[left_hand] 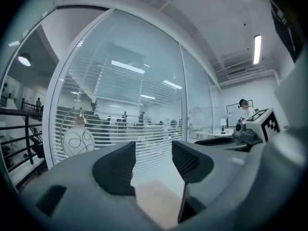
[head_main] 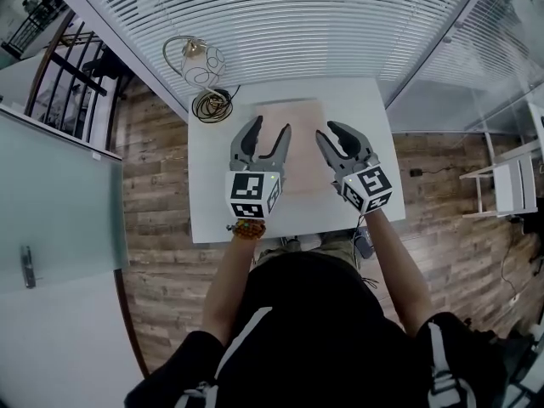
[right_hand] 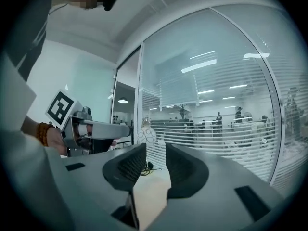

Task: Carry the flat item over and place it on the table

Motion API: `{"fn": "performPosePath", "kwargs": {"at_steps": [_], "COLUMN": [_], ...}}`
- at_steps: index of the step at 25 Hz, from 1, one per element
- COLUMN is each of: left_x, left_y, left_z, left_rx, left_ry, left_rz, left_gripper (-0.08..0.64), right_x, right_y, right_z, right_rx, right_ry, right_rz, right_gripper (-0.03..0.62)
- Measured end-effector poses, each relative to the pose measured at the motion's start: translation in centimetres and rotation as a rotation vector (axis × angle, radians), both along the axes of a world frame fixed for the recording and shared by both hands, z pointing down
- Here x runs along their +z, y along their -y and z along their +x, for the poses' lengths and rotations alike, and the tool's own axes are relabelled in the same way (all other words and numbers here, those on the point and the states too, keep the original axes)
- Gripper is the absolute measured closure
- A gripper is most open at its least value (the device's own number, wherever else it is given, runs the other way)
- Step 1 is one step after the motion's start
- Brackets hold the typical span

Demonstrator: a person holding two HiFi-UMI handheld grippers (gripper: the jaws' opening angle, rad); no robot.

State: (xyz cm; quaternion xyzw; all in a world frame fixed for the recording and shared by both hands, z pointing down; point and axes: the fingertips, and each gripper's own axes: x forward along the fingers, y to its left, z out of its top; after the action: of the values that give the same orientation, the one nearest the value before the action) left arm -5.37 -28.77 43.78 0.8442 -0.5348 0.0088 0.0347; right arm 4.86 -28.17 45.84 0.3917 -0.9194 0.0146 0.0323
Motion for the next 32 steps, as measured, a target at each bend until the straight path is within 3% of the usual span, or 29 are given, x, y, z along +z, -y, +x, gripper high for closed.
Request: {"fn": "performPosePath", "kwargs": {"at_steps": [13,23,32], "left_x": [-7.4,-7.9,-6.6], "left_y": [-1.6,-2.9,-3.1], "left_z": [0.7,0.3,0.1], "left_rx": [-0.005,-0.04,-0.055], "left_ry": [0.01,0.033,0.041], "left_rz": [0.197,0.253,0.238], "left_gripper": [0.334,0.404,0.434], "right_x": [-8.8,-9.4,-9.1], "right_y": [-1.4,-2.8,-2.6], "right_z": [-0.6,-2.5,-1.9], "right_rx": [0.012,0.015,0.049], "right_ry": [0.049,0.049,0.051], "right_rz": [0.217,0.26,0.277], "right_gripper": [0.497,0.514,0.541]}}
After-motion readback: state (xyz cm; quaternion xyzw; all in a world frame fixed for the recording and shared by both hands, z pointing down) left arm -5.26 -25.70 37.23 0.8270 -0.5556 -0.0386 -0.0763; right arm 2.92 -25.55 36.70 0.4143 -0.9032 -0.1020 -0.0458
